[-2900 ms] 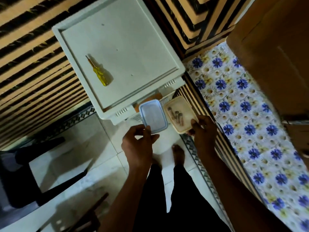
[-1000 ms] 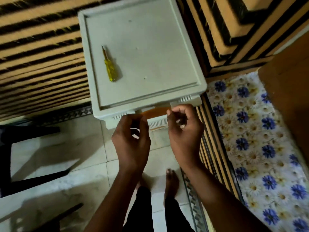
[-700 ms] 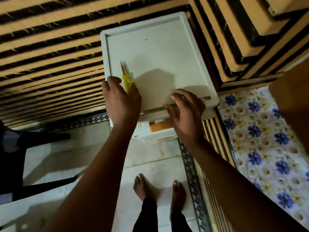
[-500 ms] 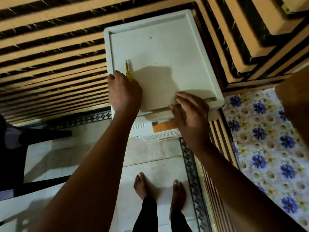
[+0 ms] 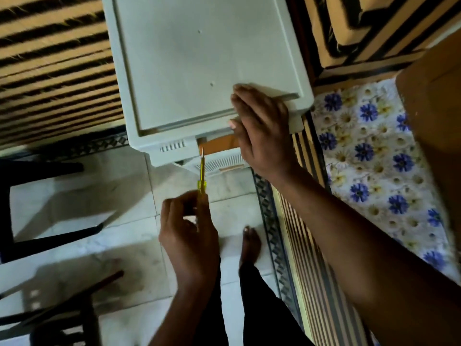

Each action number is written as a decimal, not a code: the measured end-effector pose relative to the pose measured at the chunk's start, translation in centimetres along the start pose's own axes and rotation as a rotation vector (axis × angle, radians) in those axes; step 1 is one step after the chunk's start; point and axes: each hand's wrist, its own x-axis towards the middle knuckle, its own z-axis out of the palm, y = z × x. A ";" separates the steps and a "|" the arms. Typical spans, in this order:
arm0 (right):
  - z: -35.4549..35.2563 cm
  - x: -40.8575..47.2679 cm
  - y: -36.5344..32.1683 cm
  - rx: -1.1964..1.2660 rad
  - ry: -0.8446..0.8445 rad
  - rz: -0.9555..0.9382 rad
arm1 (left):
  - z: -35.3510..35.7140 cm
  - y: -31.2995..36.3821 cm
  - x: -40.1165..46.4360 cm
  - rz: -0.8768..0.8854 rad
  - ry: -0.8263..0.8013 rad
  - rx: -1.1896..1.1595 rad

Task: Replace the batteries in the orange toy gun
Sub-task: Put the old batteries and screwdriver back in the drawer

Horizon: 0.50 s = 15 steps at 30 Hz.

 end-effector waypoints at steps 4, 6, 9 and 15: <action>0.2 -0.2 -0.1 -0.014 0.013 0.005 | 1.8 -3.1 -2.6 -0.129 -0.063 0.094; 0.3 -0.3 -0.2 -0.022 0.014 0.010 | 3.8 -4.7 -1.4 -0.186 -0.060 0.103; 0.5 -0.4 -0.1 -0.033 0.028 0.016 | 7.9 -7.1 3.7 -0.167 -0.041 0.260; 1.3 -0.8 0.2 -0.078 0.083 -0.003 | 14.7 -8.3 13.7 -0.144 -0.047 0.319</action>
